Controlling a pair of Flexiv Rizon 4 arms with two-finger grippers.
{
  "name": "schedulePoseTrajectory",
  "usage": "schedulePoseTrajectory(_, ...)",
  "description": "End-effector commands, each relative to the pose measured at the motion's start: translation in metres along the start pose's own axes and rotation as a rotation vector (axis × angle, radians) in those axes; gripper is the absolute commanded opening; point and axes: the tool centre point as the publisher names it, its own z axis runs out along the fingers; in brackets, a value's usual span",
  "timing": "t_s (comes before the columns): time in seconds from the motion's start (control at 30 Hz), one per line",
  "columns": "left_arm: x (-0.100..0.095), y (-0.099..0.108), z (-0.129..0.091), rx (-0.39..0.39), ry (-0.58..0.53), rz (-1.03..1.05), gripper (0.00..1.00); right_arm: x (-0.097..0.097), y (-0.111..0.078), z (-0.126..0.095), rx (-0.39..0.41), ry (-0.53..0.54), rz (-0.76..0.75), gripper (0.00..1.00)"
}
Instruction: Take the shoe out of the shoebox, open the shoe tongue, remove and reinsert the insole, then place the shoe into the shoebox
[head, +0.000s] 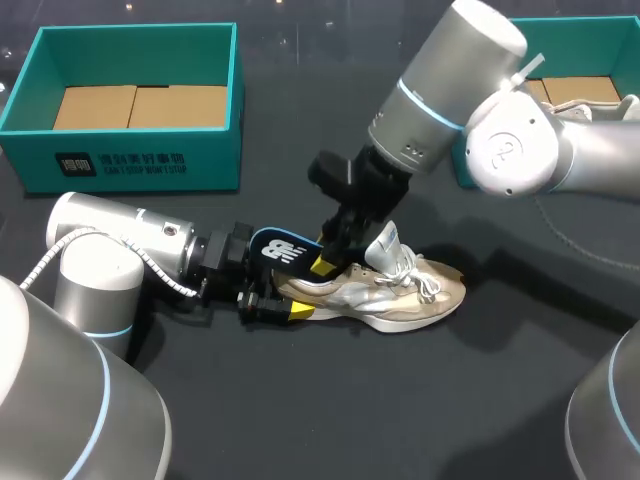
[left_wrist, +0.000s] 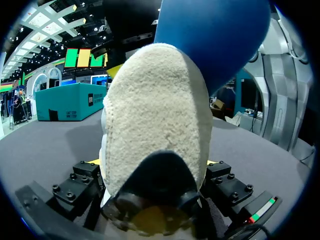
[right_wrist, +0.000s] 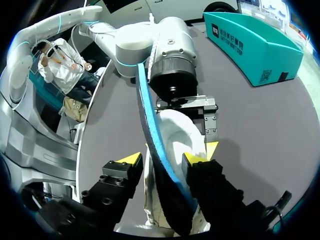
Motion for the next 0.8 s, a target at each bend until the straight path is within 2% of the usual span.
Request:
schedulePoseTrajectory(0.03, 0.0, 0.001, 0.0, -0.002, -0.002, 0.0, 0.0, 0.003, 0.001, 0.003, -0.003, -0.01, 0.01, 0.48)
schedulePoseTrajectory(0.2, 0.0, 0.001, 0.0, -0.002, -0.002, 0.0, 0.0, 0.003, 0.005, 0.005, -0.018, -0.015, 0.014, 0.47)
schedulePoseTrajectory(0.3, 0.0, 0.001, 0.0, -0.002, -0.002, 0.0, 0.0, 0.004, 0.008, 0.006, -0.022, -0.021, 0.012, 0.39)
schedulePoseTrajectory(0.33, 0.0, 0.001, 0.0, -0.002, -0.002, 0.0, 0.0, 0.004, 0.01, 0.006, -0.023, -0.022, 0.011, 0.29)
schedulePoseTrajectory(0.37, 0.0, 0.001, 0.0, -0.002, -0.002, 0.0, 0.0, 0.005, 0.011, 0.007, -0.023, -0.024, 0.011, 0.05)
schedulePoseTrajectory(0.4, 0.0, 0.001, 0.0, -0.002, -0.002, 0.0, 0.0, 0.005, 0.012, 0.007, -0.023, -0.025, 0.01, 0.0)
schedulePoseTrajectory(0.7, 0.0, 0.001, 0.0, -0.002, -0.002, 0.0, 0.0, 0.012, 0.02, 0.007, -0.028, -0.043, -0.003, 0.0)
schedulePoseTrajectory(0.8, 0.0, 0.001, 0.0, -0.002, -0.002, 0.0, 0.0, 0.017, 0.028, 0.001, -0.056, -0.051, -0.038, 0.0)
